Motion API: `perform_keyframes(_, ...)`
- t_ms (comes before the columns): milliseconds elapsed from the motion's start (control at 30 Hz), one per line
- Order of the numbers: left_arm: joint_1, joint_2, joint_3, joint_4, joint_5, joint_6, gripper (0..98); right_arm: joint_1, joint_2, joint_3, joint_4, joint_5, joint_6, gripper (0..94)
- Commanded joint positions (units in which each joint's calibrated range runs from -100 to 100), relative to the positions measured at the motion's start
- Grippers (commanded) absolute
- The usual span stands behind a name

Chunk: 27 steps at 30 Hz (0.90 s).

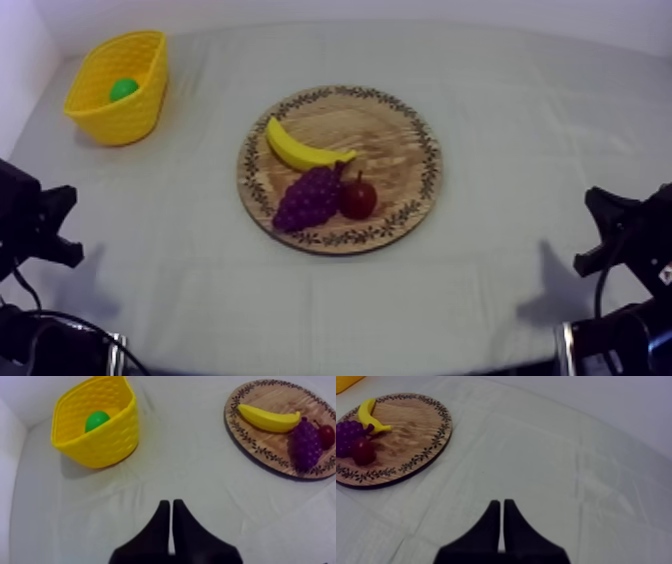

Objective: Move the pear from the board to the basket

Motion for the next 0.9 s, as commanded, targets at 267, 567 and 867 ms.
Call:
perform_keyframes(267,-3.9,-15.3,10.0,1.15,-2.9,-3.8,0.0,0.0,0.0,0.0,0.0,0.0,-0.1,0.4)
perform_keyframes(567,-3.6,-18.5,12.0,0.34,-3.4,1.9,0.0,0.0,0.0,0.0,0.0,0.0,0.0,0.4)
perform_keyframes(867,-3.6,-18.7,12.1,0.21,-3.4,17.4,0.0,0.0,0.0,0.0,0.0,0.0,0.0,0.4)
